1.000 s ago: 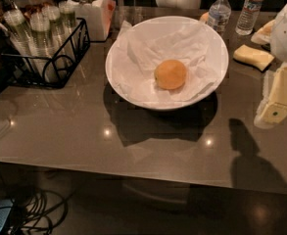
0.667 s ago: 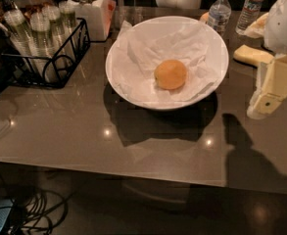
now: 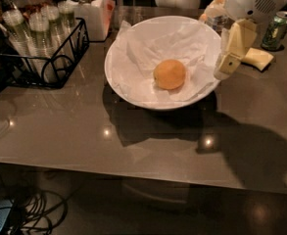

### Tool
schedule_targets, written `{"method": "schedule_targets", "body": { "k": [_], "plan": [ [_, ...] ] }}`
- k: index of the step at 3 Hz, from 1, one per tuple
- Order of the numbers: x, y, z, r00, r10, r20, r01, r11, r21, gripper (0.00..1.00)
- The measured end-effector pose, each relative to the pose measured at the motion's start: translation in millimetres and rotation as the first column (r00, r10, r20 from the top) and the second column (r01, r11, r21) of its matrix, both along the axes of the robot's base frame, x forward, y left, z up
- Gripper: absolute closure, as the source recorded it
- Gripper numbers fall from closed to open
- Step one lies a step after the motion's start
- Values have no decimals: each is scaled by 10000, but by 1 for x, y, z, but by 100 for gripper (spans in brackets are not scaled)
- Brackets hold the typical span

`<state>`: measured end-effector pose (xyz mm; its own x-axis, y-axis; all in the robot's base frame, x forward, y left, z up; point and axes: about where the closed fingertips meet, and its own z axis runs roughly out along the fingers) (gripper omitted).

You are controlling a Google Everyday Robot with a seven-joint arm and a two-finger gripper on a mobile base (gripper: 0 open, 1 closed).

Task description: Pick orange from white bowl

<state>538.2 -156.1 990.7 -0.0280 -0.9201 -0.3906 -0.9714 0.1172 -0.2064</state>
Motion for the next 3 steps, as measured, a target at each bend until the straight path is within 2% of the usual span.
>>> {"method": "schedule_targets", "body": {
  "k": [1,2,3],
  "plan": [
    [5,0,6,9996,-113,253,110,9999,117,0],
    [25,16,-19,9990,245,-382,-232,9991,350,0],
    [47,37,-61,9875,691,-1420,-634,9970,446,0]
  ]
}}
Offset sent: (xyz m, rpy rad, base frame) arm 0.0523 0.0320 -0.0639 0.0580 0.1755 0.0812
